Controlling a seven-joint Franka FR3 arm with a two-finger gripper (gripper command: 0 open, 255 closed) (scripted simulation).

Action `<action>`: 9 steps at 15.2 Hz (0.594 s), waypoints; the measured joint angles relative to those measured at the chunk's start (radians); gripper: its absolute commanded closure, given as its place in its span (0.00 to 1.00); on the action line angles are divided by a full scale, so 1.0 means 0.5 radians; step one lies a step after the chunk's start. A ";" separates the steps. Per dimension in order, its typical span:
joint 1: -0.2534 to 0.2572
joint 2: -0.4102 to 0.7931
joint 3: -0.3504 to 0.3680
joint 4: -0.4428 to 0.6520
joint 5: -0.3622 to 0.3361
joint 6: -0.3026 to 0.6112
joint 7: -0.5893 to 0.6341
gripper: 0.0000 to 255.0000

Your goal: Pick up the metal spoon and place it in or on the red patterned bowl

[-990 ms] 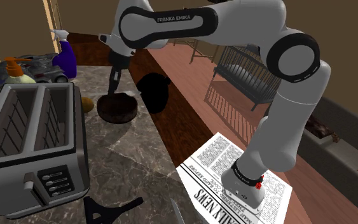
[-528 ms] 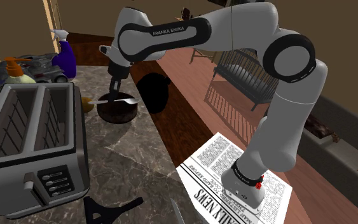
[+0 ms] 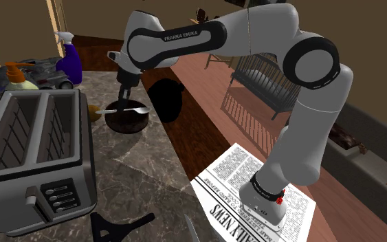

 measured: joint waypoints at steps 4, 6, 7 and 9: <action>0.000 0.000 0.000 0.000 0.000 0.000 0.000 0.00; 0.000 0.000 0.000 0.000 0.000 0.000 0.000 0.00; -0.004 -0.009 -0.002 0.016 -0.002 -0.025 0.000 0.00; -0.018 -0.071 -0.010 0.044 -0.004 -0.116 0.001 0.00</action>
